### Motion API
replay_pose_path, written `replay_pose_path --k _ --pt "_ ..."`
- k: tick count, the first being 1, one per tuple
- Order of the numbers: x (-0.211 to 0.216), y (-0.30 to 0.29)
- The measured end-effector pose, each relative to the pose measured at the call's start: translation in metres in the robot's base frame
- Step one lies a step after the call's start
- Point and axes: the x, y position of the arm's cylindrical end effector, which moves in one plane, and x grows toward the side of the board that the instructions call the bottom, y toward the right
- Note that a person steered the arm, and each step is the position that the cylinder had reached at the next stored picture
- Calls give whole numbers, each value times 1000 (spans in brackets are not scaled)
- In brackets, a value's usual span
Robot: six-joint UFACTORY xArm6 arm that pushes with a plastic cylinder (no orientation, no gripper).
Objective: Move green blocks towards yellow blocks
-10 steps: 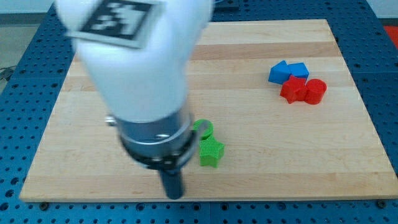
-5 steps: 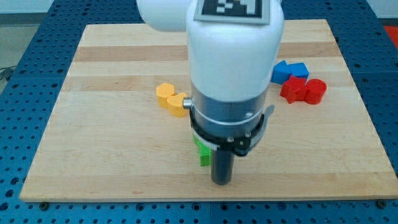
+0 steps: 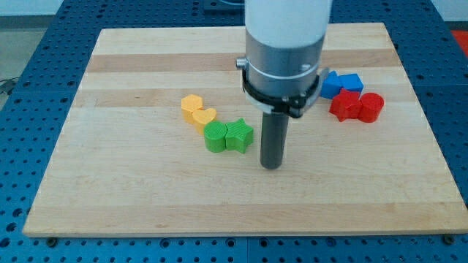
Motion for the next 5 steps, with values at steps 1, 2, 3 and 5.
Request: replay_pose_path --k 1,2,3,5 --pt "21 -17" --pt "21 -46" --pt "21 -56" --pt "-75 -54"
